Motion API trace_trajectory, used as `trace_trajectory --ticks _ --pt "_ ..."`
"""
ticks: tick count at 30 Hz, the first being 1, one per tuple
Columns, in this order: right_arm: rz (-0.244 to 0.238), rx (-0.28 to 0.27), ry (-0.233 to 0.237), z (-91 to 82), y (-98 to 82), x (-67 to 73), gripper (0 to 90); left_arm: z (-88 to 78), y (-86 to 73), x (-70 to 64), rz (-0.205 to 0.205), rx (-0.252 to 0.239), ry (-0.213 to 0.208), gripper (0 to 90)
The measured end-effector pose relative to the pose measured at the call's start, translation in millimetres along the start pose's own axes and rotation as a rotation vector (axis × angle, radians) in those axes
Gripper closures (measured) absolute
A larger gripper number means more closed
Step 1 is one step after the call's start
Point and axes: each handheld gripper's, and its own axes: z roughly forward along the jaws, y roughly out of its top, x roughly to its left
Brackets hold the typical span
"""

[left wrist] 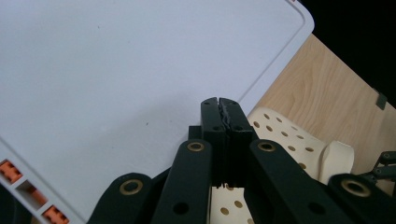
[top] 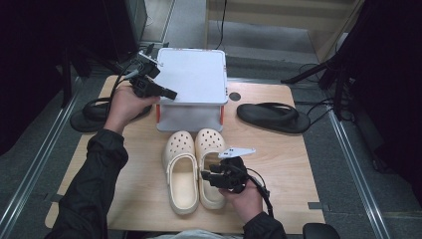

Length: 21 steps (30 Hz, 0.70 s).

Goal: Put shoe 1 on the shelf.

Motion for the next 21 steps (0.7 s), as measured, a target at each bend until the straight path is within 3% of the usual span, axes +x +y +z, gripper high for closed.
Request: trace_trajectory --ticks 3,4,11,15,20,21 --pt "0.004 -0.003 -0.006 0.7 0.0 0.4 57.2 2.4 -0.8 3.5 -0.009 -0.016 -0.008 89.9" --pt "0.025 -0.005 -0.006 1.9 -0.5 1.3 54.8 2.5 -1.9 5.1 -0.007 -0.023 -0.015 89.8" --pt "0.042 -0.003 -0.011 11.0 0.6 5.8 48.7 3.2 -2.5 0.7 0.007 -0.026 0.005 89.9" --pt "0.049 -0.008 -0.057 22.3 6.0 12.7 46.4 1.7 -4.4 -1.8 0.015 -0.028 0.029 89.9" --pt "0.04 -0.006 -0.087 33.8 11.0 15.3 46.0 1.7 -5.5 -0.7 0.014 -0.031 0.02 90.0" --pt "0.034 -0.001 -0.112 39.8 13.5 15.9 45.8 1.6 -5.8 0.0 0.005 -0.038 0.018 90.0"
